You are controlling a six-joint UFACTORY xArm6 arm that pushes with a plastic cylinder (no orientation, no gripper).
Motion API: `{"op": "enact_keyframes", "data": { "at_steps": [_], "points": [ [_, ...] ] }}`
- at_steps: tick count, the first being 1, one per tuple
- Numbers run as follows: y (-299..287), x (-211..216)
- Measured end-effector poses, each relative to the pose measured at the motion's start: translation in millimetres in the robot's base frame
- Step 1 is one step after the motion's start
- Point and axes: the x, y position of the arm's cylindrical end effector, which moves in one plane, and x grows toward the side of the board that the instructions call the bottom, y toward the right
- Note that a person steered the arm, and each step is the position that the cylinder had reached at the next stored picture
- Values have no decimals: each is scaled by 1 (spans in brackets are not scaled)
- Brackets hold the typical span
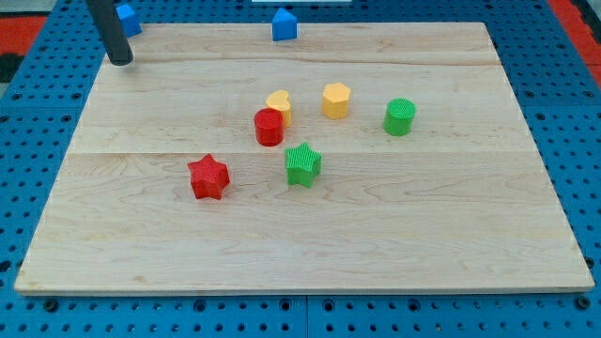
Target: Push the yellow heart to the yellow hexagon
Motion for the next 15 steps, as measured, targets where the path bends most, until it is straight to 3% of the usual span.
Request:
{"op": "enact_keyframes", "data": {
  "at_steps": [15],
  "points": [
    [-46,10]
  ]
}}
